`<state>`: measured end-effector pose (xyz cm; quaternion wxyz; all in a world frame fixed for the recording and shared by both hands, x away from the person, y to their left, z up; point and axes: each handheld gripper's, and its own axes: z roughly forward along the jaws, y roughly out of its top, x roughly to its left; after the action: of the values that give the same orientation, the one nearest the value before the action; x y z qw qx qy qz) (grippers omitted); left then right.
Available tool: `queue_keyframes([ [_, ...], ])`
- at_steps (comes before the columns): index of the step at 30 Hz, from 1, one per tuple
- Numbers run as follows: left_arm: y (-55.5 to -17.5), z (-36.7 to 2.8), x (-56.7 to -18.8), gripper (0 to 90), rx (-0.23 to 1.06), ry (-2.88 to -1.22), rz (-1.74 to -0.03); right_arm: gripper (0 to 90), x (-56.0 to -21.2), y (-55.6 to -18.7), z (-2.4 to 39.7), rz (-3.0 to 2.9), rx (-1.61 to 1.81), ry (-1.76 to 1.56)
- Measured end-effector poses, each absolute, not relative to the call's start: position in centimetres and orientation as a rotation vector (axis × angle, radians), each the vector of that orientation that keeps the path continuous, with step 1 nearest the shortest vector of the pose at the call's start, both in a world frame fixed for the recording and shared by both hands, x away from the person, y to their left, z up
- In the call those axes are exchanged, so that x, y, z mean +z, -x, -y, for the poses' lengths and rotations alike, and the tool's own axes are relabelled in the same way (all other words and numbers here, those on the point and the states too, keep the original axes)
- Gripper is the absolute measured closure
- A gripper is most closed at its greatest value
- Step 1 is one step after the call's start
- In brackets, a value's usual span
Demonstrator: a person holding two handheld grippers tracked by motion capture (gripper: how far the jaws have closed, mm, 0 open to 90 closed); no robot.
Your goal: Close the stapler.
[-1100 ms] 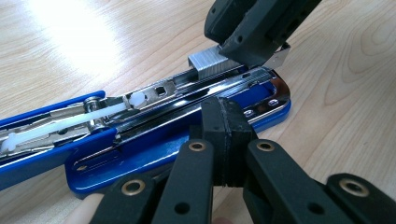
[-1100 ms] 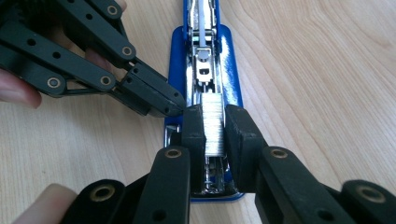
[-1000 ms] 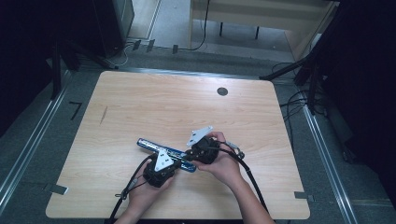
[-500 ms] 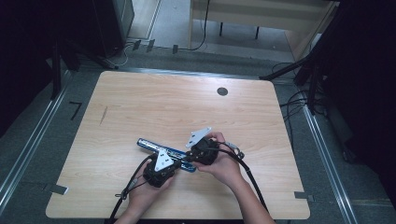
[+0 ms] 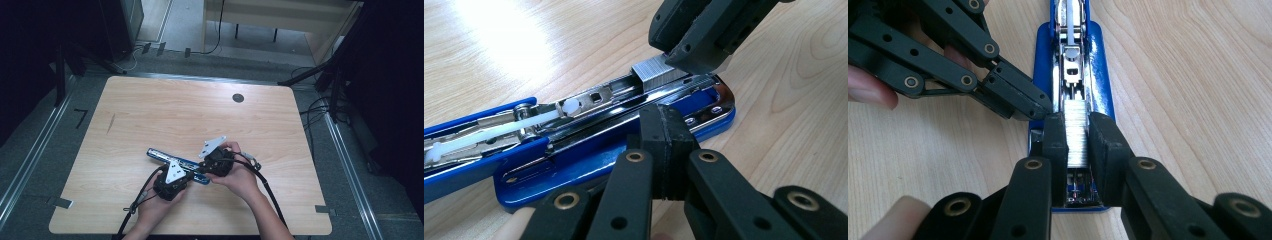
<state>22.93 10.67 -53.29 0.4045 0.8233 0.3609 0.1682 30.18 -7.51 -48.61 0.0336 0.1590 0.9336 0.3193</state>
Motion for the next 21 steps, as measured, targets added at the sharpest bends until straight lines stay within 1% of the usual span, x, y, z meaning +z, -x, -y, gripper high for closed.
queue_keyframes([
  [13, -22.94, -10.67, -53.29, 90.0, 0.423, -2.078, -0.911, 78.7, -48.60, -30.16, 7.55, -2.874, 0.988, -0.499],
  [19, -22.94, -10.68, -53.29, 90.0, 0.423, -2.078, -0.911, 75.2, -48.42, -30.17, 7.64, -2.870, 1.007, -0.506],
  [21, -22.94, -10.68, -53.28, 90.0, 0.423, -2.079, -0.911, 75.9, -48.27, -30.18, 7.72, -2.862, 1.029, -0.516],
])
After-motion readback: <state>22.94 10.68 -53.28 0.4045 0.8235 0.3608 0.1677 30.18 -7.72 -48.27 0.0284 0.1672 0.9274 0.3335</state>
